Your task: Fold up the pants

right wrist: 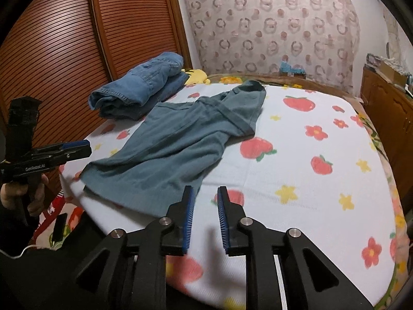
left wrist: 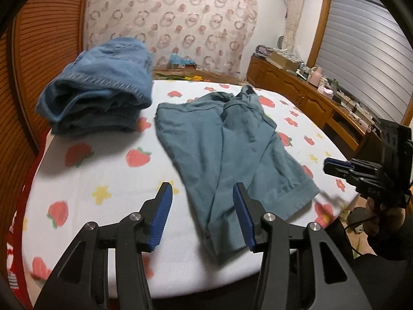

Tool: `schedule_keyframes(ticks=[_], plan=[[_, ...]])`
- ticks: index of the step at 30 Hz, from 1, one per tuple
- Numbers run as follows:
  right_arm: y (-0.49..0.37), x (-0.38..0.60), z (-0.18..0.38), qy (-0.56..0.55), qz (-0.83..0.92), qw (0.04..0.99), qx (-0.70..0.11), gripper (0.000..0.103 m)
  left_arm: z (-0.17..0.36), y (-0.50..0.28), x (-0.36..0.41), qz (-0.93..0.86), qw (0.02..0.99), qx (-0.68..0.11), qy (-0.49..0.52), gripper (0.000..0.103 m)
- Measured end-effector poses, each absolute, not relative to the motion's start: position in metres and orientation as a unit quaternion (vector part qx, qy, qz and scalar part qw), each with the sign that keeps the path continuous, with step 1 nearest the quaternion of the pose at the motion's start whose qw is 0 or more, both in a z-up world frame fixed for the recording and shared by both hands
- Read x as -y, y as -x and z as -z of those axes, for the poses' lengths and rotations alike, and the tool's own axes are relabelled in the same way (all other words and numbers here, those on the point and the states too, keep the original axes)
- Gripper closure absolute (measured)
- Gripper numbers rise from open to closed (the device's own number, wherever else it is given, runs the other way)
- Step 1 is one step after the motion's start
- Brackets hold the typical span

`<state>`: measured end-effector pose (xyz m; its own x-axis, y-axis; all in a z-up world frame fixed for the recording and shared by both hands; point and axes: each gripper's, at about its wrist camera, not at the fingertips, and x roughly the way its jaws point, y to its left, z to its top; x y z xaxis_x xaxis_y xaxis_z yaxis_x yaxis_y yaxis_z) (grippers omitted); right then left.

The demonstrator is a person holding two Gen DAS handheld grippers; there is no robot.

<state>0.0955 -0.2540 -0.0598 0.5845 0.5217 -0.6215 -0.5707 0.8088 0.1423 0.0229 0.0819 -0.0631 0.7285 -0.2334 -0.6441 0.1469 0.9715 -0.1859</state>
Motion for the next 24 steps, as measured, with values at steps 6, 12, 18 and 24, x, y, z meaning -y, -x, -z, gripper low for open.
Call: schedule_keyframes(ticks=[6, 12, 18, 24], plan=[[-0.115, 0.244, 0.062, 0.044, -0.300, 0.893, -0.332, 0.076, 0.055, -0.040, -0.071, 0.110, 0.933, -0.338, 0.049, 0.025], [-0.136, 0.241, 0.062, 0.050, -0.294, 0.897, -0.326, 0.068, 0.046, -0.068, -0.056, 0.110, 0.936, -0.334, 0.015, 0.024], [-0.161, 0.240, 0.069, 0.042, -0.276, 0.901, -0.333, 0.054, 0.042, -0.097, -0.041, 0.138, 0.930, -0.341, -0.003, 0.026], [-0.175, 0.235, 0.077, 0.044, -0.267, 0.900, -0.341, 0.052, 0.041, -0.120, -0.018, 0.174, 0.916, -0.361, -0.021, 0.042]])
